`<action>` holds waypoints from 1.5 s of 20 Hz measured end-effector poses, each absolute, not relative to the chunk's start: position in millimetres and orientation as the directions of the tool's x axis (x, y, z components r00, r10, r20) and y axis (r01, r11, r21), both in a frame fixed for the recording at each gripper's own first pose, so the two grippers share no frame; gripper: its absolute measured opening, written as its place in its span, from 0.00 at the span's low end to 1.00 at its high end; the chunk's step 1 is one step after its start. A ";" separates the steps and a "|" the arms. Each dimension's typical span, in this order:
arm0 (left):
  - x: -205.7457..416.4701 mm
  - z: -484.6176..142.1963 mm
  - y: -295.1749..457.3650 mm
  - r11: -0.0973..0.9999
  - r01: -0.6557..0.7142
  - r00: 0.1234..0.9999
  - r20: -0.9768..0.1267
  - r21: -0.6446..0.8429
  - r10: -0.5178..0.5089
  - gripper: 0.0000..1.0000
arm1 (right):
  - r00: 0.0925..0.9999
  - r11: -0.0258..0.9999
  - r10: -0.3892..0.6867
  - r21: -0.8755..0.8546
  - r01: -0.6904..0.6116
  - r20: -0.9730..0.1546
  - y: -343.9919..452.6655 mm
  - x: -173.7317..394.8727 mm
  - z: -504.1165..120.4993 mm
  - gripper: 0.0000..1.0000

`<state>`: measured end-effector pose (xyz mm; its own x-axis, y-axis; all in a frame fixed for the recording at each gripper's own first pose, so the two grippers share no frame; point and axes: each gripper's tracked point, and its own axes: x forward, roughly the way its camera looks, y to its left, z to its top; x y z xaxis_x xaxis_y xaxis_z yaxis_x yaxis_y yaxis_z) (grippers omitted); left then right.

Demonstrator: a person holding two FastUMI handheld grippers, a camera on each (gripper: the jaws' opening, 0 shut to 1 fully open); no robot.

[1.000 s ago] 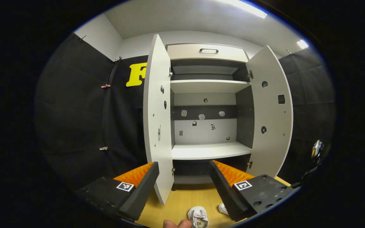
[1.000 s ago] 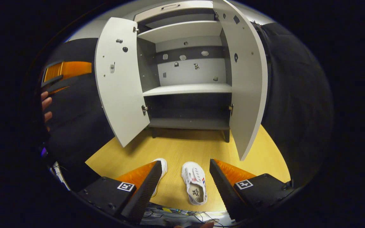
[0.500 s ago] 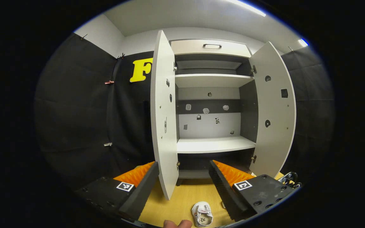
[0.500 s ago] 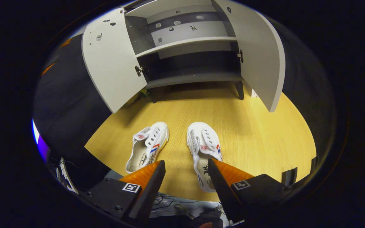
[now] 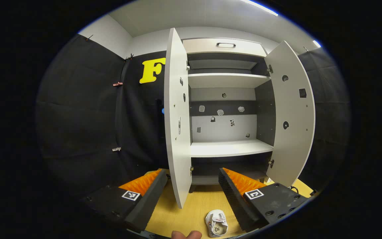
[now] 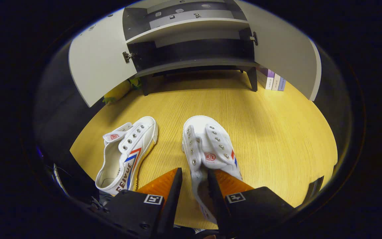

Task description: Grab one shoe with the right hand and put it into the shoe cabinet, grab the other shoe with the left hand and put it into the shoe cabinet; then close the right door with the right hand and the left door with the left hand.

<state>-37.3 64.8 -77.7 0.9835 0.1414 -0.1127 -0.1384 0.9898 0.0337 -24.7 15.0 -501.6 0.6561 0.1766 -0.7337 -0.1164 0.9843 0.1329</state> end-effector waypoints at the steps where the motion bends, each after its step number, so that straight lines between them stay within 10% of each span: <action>1: -36.4 -84.3 66.8 0.989 -0.141 0.982 -0.118 0.043 0.145 0.99 | 0.658 0.984 0.176 0.133 -0.115 -0.732 16.3 -19.8 -505.1 0.53; 6: -33.5 -115.5 76.9 0.987 -0.148 0.972 -0.178 0.057 0.156 0.99 | 0.725 0.986 0.167 0.120 -0.116 -0.669 22.1 11.5 -506.1 0.49; 9: -29.3 -125.8 83.4 0.986 -0.152 0.967 -0.197 0.071 0.163 0.99 | 0.740 0.981 0.196 0.125 -0.151 -0.644 31.3 19.4 -510.7 0.15; 12: -22.5 -123.1 88.4 0.986 -0.154 0.968 -0.188 0.069 0.165 0.99 | 0.736 0.984 0.176 0.090 -0.154 -0.654 30.4 17.6 -507.8 0.08; 30: 0.3 -113.3 63.8 0.998 -0.056 0.988 -0.143 -0.018 0.053 0.99 | 0.876 0.986 0.146 0.143 -0.090 -0.459 53.3 119.1 -203.9 0.07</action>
<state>0.3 63.8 -113.3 0.9884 0.0533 -0.1426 -0.0565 0.9982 -0.0184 119.1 53.3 -203.9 0.8763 0.1461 -0.4590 -0.0897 0.9857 0.1425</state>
